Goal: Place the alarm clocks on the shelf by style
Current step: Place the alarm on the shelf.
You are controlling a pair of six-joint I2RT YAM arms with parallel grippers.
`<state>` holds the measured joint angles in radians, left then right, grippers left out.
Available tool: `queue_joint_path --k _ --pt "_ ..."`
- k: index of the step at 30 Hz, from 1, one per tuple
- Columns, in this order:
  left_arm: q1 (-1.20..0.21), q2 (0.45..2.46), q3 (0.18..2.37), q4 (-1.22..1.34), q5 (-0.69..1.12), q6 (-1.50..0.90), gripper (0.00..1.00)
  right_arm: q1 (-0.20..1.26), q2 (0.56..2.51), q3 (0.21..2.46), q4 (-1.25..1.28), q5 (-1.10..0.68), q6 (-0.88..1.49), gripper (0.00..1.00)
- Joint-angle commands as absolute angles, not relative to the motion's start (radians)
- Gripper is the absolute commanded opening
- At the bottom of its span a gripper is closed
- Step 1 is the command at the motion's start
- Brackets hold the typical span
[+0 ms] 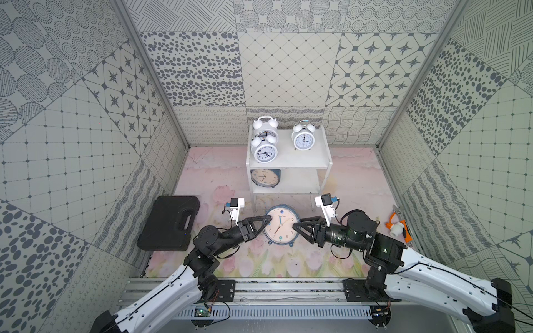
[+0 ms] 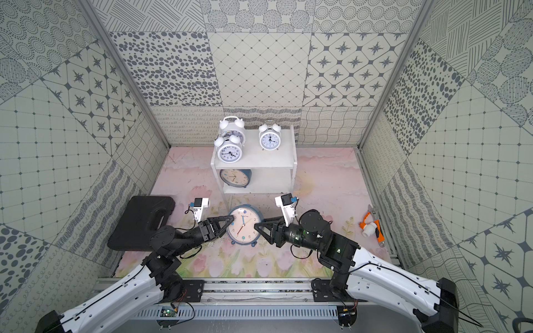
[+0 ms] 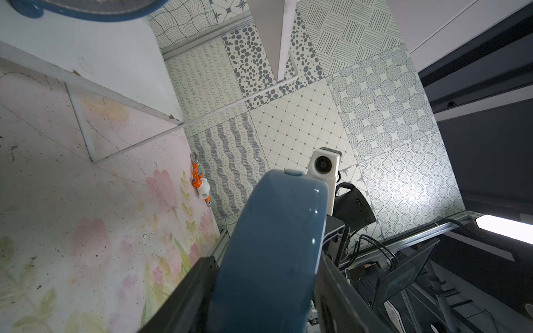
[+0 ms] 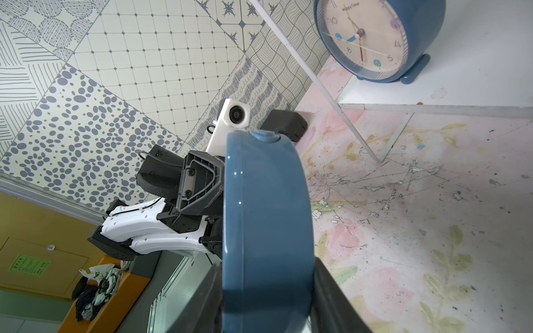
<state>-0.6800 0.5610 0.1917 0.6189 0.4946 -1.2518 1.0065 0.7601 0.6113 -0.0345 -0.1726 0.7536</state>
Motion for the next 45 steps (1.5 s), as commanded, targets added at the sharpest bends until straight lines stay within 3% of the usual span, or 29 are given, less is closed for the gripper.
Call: queue_joint_path --k 1,7,17,22,28,45 --pt "-0.684 0.569 0.212 0.685 0.629 -1.256 0.5 0.994 0.758 0.635 -0.006 -0.152 0.728 0.22" --pt "-0.683 0.553 0.226 0.668 0.619 -1.229 0.33 0.993 0.762 0.64 -0.008 -0.194 0.73 0.26" --pt "-0.684 0.557 0.266 0.671 0.617 -1.215 0.23 0.968 0.746 0.693 -0.119 -0.45 0.718 0.57" --pt "-0.683 0.587 0.295 0.676 0.634 -1.214 0.18 0.93 0.755 0.705 -0.183 -0.537 0.723 0.63" --pt "-0.684 0.617 0.304 0.698 0.638 -1.213 0.18 0.887 0.74 0.709 -0.225 -0.575 0.711 0.77" --pt "-0.684 0.751 0.387 0.698 0.787 -1.184 0.14 0.829 0.733 0.75 -0.269 -0.676 0.664 0.75"
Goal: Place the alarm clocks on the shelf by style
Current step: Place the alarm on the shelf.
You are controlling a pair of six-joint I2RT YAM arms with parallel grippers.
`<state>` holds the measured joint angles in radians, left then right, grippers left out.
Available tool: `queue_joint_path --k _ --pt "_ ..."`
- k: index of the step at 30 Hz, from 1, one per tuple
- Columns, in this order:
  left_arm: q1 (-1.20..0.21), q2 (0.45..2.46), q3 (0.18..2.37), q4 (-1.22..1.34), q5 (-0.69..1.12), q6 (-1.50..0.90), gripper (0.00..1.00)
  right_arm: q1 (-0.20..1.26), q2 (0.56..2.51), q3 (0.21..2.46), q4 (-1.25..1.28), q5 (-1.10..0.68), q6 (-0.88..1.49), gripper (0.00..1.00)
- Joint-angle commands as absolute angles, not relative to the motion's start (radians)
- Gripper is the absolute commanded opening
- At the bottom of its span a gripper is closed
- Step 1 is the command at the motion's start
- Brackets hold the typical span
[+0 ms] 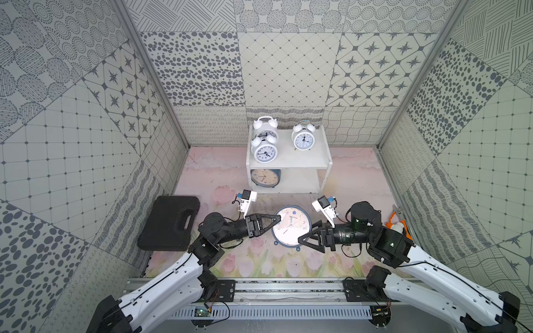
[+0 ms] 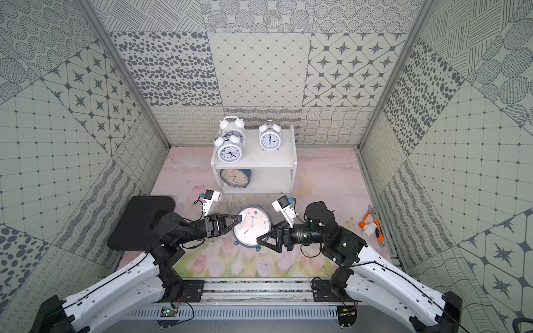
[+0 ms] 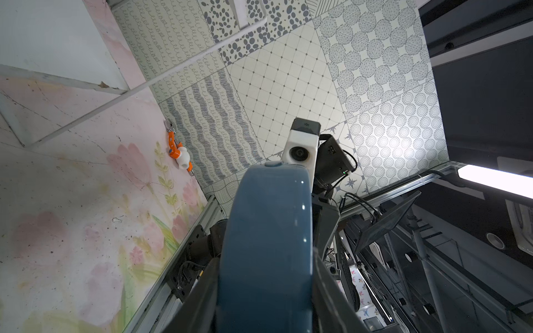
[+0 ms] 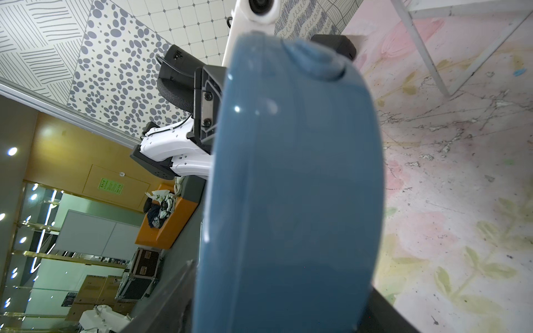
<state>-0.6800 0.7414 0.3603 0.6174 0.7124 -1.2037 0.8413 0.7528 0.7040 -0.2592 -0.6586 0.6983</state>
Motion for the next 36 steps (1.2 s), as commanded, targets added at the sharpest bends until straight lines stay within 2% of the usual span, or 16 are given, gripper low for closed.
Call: queue_joint_path --k 1,8,13,28,34,35,36 --pt "-0.684 0.749 0.392 0.681 0.786 -1.176 0.14 0.823 0.732 0.752 -0.271 -0.686 0.667 0.73" --pt "-0.684 0.747 0.408 0.629 0.803 -1.137 0.14 0.811 0.734 0.773 -0.332 -0.692 0.645 0.56" --pt "-0.684 0.74 0.417 0.57 0.811 -1.102 0.14 0.807 0.729 0.785 -0.382 -0.685 0.625 0.54" --pt "-0.684 0.715 0.405 0.503 0.821 -1.064 0.12 0.8 0.726 0.81 -0.444 -0.694 0.607 0.53" --pt "-0.683 0.705 0.404 0.495 0.813 -1.064 0.13 0.8 0.727 0.799 -0.413 -0.696 0.622 0.4" --pt "-0.684 0.703 0.404 0.489 0.809 -1.058 0.14 0.799 0.724 0.797 -0.41 -0.696 0.621 0.38" --pt "-0.684 0.701 0.403 0.479 0.803 -1.052 0.2 0.8 0.721 0.796 -0.407 -0.695 0.622 0.37"
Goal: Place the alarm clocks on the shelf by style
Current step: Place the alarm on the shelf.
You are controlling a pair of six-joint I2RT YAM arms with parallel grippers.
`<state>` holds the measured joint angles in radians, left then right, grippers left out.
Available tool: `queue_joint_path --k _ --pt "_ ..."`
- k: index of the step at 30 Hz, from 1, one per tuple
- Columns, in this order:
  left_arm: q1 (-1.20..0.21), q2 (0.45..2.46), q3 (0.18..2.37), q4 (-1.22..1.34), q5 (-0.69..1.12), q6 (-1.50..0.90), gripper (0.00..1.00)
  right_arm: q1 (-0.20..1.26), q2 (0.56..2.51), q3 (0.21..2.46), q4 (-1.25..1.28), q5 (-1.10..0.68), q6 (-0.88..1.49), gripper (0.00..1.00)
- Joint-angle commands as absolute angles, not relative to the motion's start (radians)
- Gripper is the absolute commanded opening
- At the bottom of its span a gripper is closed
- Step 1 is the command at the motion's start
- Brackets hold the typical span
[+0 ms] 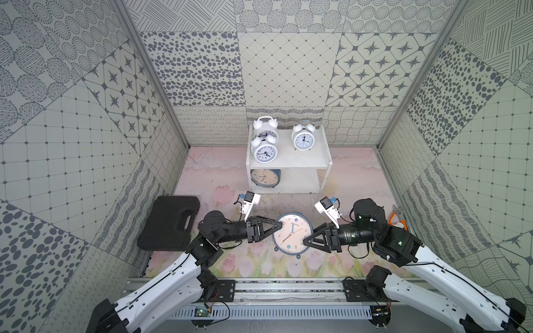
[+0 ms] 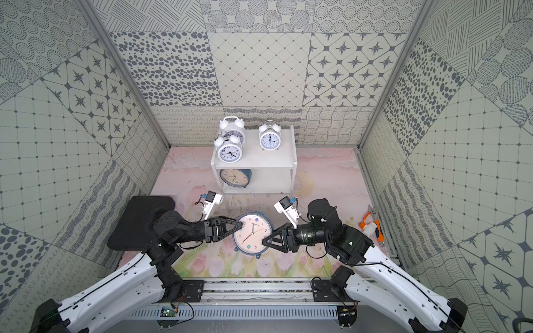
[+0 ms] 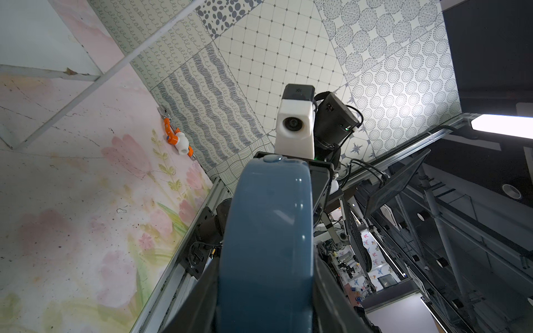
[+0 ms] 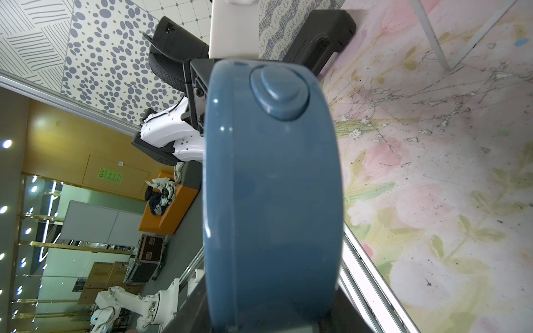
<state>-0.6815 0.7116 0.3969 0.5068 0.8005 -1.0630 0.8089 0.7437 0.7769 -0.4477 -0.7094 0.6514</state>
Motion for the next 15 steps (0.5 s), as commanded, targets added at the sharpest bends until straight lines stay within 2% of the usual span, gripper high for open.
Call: queue_joint_path --k 1,4,5,7,15 --pt "-0.684 0.699 0.406 0.466 0.795 -1.047 0.29 0.8 0.718 0.794 -0.406 -0.692 0.621 0.36" --pt "-0.684 0.685 0.409 0.406 0.749 -1.025 0.58 0.801 0.706 0.793 -0.404 -0.68 0.622 0.32" --pt "-0.684 0.678 0.418 0.364 0.717 -1.008 0.63 0.801 0.706 0.794 -0.409 -0.672 0.617 0.31" --pt "-0.684 0.657 0.436 0.259 0.648 -0.968 0.69 0.801 0.705 0.796 -0.422 -0.654 0.608 0.28" --pt "-0.682 0.63 0.492 0.011 0.366 -0.936 0.81 0.806 0.742 0.819 -0.475 -0.553 0.561 0.18"
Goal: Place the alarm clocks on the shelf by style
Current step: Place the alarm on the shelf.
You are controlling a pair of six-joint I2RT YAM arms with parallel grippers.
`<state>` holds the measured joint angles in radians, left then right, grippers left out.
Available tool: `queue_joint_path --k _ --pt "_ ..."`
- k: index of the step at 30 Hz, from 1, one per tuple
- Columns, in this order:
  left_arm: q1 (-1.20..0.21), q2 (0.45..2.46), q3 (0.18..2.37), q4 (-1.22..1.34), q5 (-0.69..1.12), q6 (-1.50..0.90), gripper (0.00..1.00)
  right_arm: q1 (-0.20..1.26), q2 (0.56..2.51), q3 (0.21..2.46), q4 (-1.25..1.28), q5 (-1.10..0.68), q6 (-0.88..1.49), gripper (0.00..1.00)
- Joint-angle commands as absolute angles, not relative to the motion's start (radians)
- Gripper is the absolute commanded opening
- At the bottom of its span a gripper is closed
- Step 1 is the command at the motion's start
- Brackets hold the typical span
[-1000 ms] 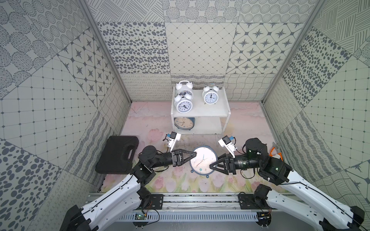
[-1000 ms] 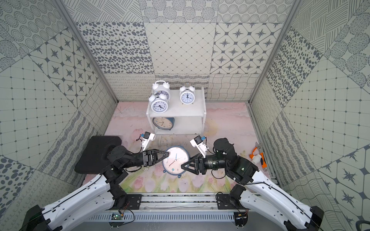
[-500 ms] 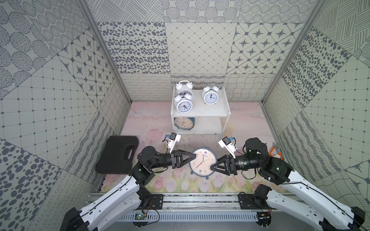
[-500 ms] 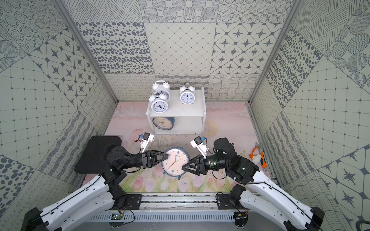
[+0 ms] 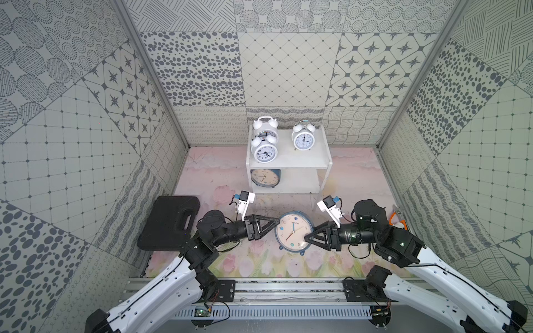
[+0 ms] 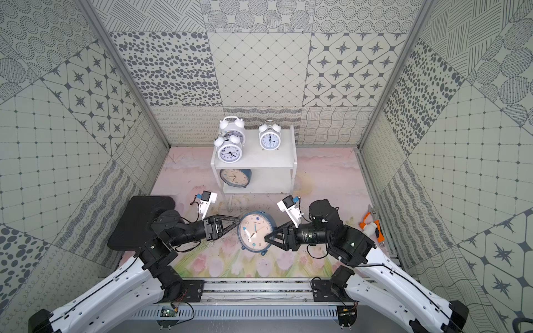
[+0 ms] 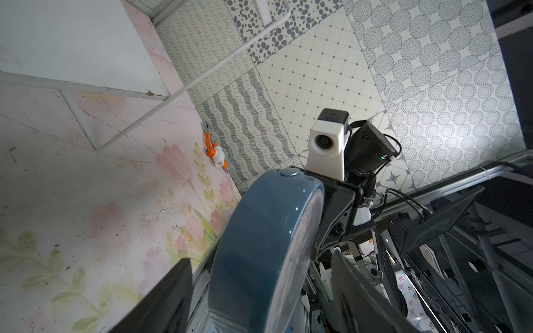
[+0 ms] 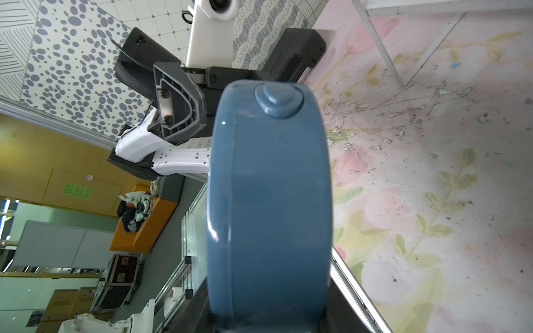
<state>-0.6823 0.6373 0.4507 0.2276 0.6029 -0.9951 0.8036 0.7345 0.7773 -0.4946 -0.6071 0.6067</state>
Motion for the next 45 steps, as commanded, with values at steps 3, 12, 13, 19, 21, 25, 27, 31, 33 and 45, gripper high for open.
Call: queue_joint_path --k 3,12,13,19,21,25,27,31,33,45 --pt "-0.683 0.634 0.56 -0.189 0.182 -0.93 0.82 0.813 0.732 0.823 -0.533 -0.468 0.522 0.18" --pt "-0.681 0.511 0.562 -0.414 -0.036 -0.985 0.86 0.813 0.708 0.827 -0.603 -0.295 0.437 0.19" --pt "-0.681 0.497 0.559 -0.434 -0.056 -0.995 0.86 0.813 0.712 0.829 -0.6 -0.284 0.428 0.19" --pt "-0.682 0.454 0.549 -0.519 -0.107 -1.026 0.87 0.813 0.716 0.825 -0.545 -0.188 0.382 0.19" --pt "-0.681 0.458 0.545 -0.533 -0.101 -1.033 0.87 0.813 0.728 0.838 -0.527 -0.174 0.369 0.2" --pt "-0.682 0.488 0.531 -0.527 -0.074 -1.022 0.88 0.813 0.764 0.896 -0.544 -0.158 0.343 0.19" --pt "-0.681 0.523 0.538 -0.528 -0.058 -1.008 0.88 0.814 0.764 0.905 -0.549 -0.141 0.338 0.19" --pt "-0.681 0.617 0.571 -0.513 0.002 -0.95 0.88 0.813 0.75 0.878 -0.528 -0.081 0.34 0.19" --pt "-0.682 0.655 0.59 -0.528 0.016 -0.932 0.86 0.814 0.738 0.846 -0.498 -0.042 0.352 0.19" --pt "-0.682 0.539 0.523 -0.535 -0.005 -0.974 0.85 0.818 0.764 0.816 -0.385 0.072 0.334 0.19"
